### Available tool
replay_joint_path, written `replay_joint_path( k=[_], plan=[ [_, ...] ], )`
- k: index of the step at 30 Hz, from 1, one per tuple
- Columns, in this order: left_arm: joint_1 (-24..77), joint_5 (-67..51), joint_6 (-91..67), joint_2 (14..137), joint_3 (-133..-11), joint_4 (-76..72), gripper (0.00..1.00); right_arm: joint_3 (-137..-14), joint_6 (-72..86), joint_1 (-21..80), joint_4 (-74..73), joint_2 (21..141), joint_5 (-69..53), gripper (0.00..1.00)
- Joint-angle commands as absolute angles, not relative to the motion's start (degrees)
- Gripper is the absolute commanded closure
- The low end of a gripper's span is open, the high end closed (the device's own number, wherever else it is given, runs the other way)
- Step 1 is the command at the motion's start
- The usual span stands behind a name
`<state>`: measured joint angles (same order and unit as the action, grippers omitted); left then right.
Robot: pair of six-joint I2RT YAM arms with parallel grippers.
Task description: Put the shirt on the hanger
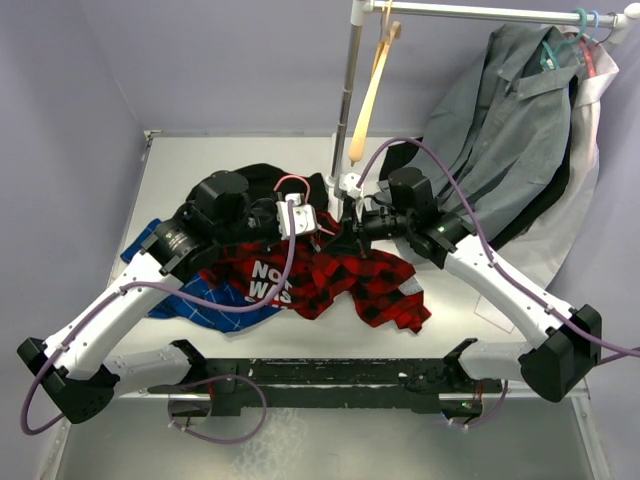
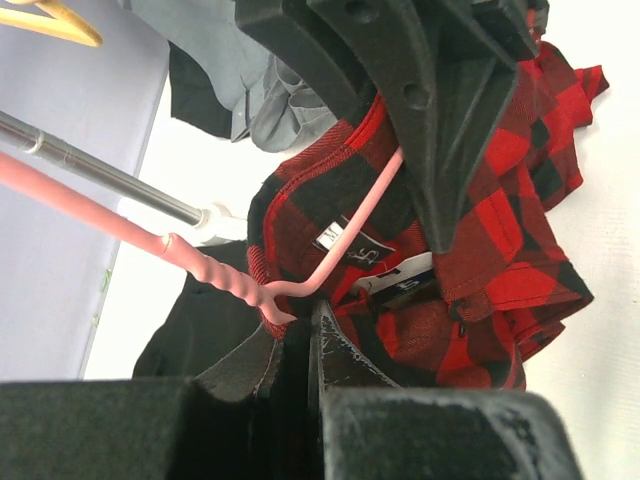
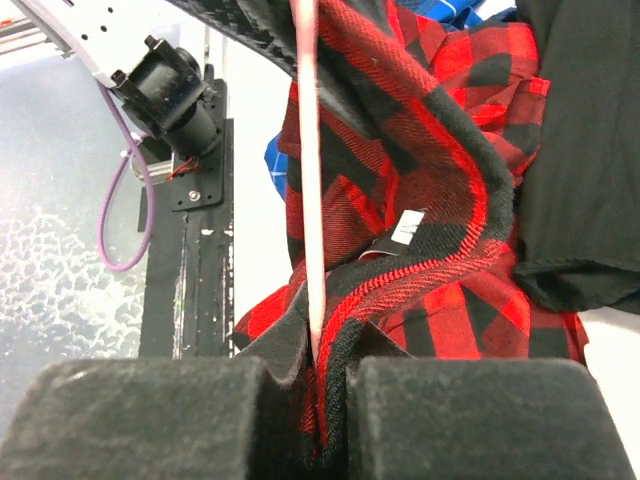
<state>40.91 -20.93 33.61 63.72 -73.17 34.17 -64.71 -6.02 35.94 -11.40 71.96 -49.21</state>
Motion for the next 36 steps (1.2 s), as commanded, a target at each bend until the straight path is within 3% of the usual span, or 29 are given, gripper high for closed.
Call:
replay_joint_path(
  k=[1,8,10,13,15,17,20,22,23,24,25,30,36],
  plan=[
    [40.9,-24.5,32.4,64.1,-76.6,29.6,1.0,-66.4,-5.4,36.8,-7.6,72.8,-51.6,1.0],
    [41.0,-27.4,31.0,66.1,-76.9,28.6,1.0,-68.9,-5.0,39.2,-6.4,75.4,-50.2,0.99],
    [41.2,-27.3,31.1,66.4,-77.0,28.3,1.0,-69.5,-4.8,39.5,-6.1,76.1,-50.0,0.91],
    [41.1,-26.7,31.4,66.7,-77.0,28.1,1.0,-70.0,-4.5,39.6,-5.7,76.5,-50.0,0.87],
    [41.2,-26.6,31.5,66.7,-77.1,28.2,1.0,-70.0,-4.5,39.6,-5.7,76.7,-49.7,0.89],
    [41.3,-26.3,31.5,66.7,-77.1,28.2,1.0,-69.7,-5.0,39.6,-5.9,76.7,-48.9,1.0],
    [41.3,-25.2,31.7,66.6,-77.2,28.3,1.0,-68.1,-5.8,39.6,-6.6,75.9,-45.9,1.0],
    [41.2,-23.4,32.0,66.6,-77.5,28.6,0.79,-64.6,-4.9,39.6,-5.9,73.9,-41.9,1.0],
    [41.2,-22.0,31.9,66.4,-77.6,28.8,0.54,-62.2,-4.0,39.6,-4.7,72.3,-40.1,1.0],
    [41.2,-20.8,31.9,66.2,-77.7,29.0,0.23,-59.7,-2.5,39.6,-2.5,70.1,-37.9,1.0],
    [41.2,-20.1,32.1,66.0,-77.9,29.5,0.02,-56.3,-0.5,39.6,-0.3,67.6,-35.3,1.0],
    [41.0,-22.4,35.6,64.6,-79.2,35.1,0.0,-47.1,7.8,39.6,2.6,55.5,-25.9,1.0],
    [38.7,-33.3,38.0,62.6,-81.0,44.6,0.0,-43.6,11.1,39.6,0.0,46.9,-16.8,1.0]
  ],
)
